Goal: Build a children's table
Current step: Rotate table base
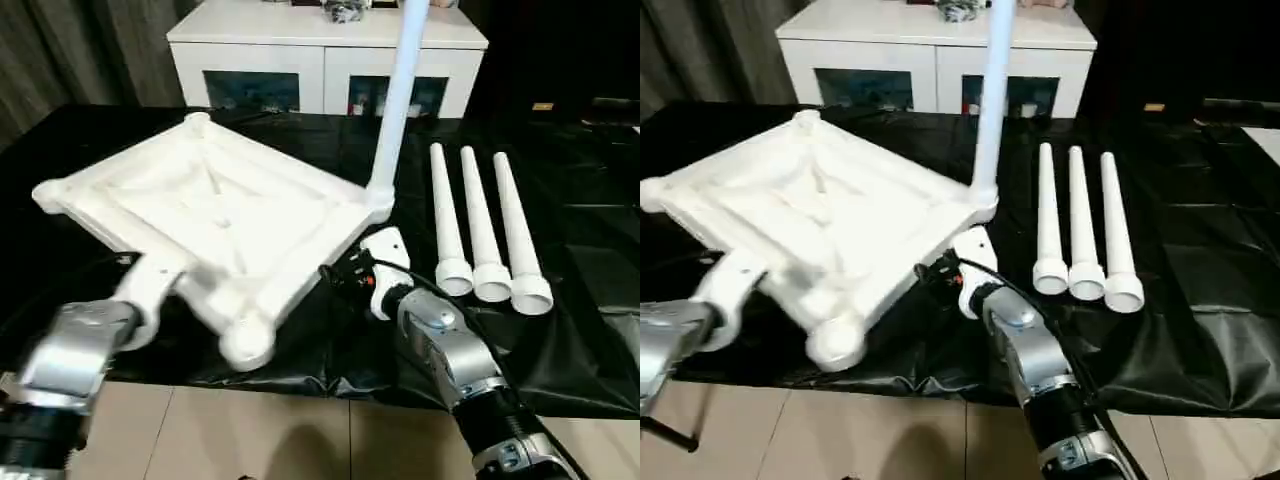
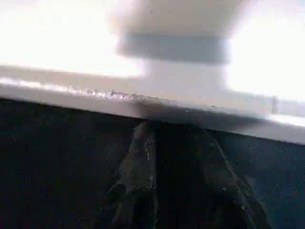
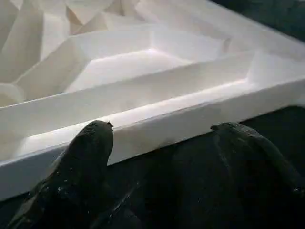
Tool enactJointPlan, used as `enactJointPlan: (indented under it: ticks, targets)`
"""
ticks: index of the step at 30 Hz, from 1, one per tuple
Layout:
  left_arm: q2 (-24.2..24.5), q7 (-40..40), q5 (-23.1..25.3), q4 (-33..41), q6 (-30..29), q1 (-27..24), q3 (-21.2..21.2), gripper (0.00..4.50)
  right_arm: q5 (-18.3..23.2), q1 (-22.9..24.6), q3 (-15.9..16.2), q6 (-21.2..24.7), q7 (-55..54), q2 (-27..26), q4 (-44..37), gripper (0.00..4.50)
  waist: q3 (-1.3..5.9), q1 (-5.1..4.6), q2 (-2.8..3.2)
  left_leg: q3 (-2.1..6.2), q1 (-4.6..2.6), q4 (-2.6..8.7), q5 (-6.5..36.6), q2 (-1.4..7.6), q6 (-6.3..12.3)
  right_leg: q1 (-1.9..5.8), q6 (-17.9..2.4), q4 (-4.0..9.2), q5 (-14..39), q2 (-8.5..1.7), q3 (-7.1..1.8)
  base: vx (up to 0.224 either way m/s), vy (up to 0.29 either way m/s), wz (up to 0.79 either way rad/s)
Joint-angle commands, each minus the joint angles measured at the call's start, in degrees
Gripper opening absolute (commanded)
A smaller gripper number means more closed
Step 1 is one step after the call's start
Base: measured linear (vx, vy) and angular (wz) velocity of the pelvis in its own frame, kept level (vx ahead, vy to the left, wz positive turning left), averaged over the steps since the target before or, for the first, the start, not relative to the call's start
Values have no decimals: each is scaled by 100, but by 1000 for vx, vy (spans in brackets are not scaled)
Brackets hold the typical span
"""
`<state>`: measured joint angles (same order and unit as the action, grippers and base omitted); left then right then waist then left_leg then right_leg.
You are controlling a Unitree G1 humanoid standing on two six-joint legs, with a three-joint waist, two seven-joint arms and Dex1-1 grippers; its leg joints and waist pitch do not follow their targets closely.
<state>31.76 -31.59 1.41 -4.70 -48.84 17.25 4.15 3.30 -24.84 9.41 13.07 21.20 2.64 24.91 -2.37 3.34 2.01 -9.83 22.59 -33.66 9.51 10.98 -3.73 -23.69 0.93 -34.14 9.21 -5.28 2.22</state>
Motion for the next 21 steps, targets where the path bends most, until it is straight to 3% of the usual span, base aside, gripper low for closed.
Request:
enactJointPlan:
  ticks: [1,5,13,14,15,18,21]
  targets:
    - [-182,74,-27,108,88,191,146,106,-47,-63,20,-36,39,1,-5,372,342,-46,103,44,-173,484,2165,107,-302,174,-994,383,1351,-143,-138,0,0,0]
    - [-533,175,-52,-57,273,376,258,106,-60,-70,20,-52,43,15,-5,372,352,-44,102,45,-139,475,1968,100,-262,209,-1012,367,1206,-148,-132,0,0,0]
    - [-1054,455,60,-559,857,682,465,106,-55,-49,-179,17,-73,160,-331,372,369,-49,83,35,-136,448,1830,93,-185,232,-1023,376,1081,-142,-124,0,0,0]
    - [-1179,558,101,-686,1125,728,491,106,-48,-8,-233,84,-71,227,-567,372,369,-44,116,43,-134,453,1802,99,-187,238,-1019,366,1055,-145,-122,0,0,0]
    - [-1234,615,120,-751,1282,748,506,106,-38,12,-258,120,-70,255,-681,372,367,-45,88,35,-145,443,1823,99,-164,233,-972,388,1069,-132,-122,0,0,0]
    - [-1390,675,112,-872,1497,789,556,106,-26,42,-311,224,-81,352,-1007,372,375,-30,121,41,-138,445,1770,103,-160,242,-963,371,1013,-141,-120,0,0,0]
    - [-1599,752,136,-1056,1755,846,640,106,-20,5,-378,347,-129,448,-1277,372,367,-28,106,34,-143,443,1840,96,-156,231,-962,398,1103,-133,-120,0,0,0]
